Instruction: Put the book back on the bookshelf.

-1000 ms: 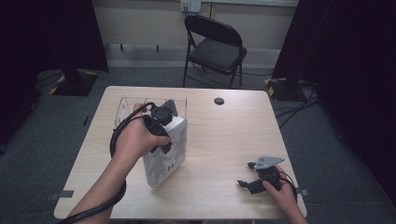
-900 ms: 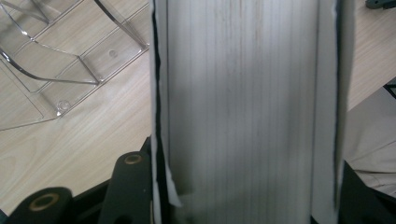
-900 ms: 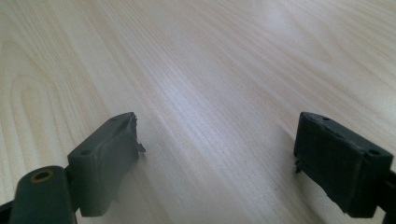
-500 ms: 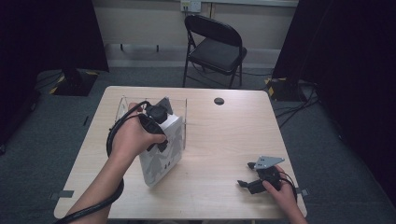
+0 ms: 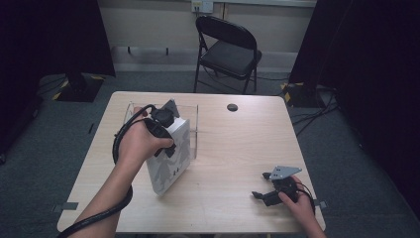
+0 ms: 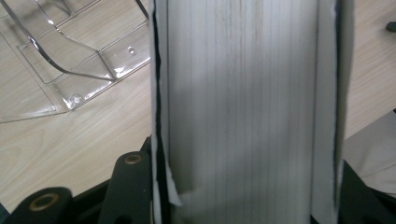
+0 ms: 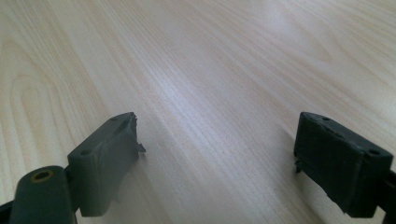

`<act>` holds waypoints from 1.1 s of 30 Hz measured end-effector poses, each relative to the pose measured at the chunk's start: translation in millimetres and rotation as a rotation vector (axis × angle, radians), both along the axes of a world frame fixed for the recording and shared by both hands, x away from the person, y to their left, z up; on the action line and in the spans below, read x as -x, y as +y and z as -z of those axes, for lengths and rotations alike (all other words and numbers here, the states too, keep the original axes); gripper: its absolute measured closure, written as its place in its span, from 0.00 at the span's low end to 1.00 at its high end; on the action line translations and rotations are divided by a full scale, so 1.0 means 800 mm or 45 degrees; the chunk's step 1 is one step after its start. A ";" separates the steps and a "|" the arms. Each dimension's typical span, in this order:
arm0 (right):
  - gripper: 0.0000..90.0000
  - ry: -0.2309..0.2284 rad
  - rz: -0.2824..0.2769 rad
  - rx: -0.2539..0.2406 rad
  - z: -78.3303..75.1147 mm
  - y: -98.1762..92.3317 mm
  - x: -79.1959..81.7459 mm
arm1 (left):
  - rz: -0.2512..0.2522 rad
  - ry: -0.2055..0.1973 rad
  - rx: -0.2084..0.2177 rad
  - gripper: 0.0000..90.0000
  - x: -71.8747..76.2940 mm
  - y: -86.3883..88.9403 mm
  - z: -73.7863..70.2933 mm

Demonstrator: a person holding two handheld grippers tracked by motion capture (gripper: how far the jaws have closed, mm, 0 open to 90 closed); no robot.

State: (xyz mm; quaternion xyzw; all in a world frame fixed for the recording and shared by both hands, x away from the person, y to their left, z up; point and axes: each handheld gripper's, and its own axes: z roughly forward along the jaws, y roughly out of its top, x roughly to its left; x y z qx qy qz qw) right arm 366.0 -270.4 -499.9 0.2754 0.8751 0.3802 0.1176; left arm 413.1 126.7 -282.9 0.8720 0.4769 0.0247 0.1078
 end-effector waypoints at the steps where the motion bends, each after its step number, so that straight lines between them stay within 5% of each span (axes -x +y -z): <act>1: 0.14 0.001 -0.001 -0.002 0.000 0.000 0.000 | 0.001 0.006 -0.003 0.59 -0.001 0.000 0.000; 25: 0.14 0.001 -0.002 -0.001 0.000 0.000 0.000 | -0.040 0.013 -0.009 0.59 -0.020 -0.004 0.001; 27: 0.14 0.001 0.000 0.000 0.000 0.000 0.000 | -0.098 0.014 0.010 0.59 -0.019 -0.006 0.003; 29: 0.14 0.000 -0.001 0.000 0.000 0.000 0.000 | -0.052 0.006 -0.012 0.59 -0.022 -0.004 0.003; 33: 0.14 0.000 -0.001 0.000 0.000 0.000 0.000 | -0.062 0.005 -0.013 0.59 -0.025 -0.004 0.004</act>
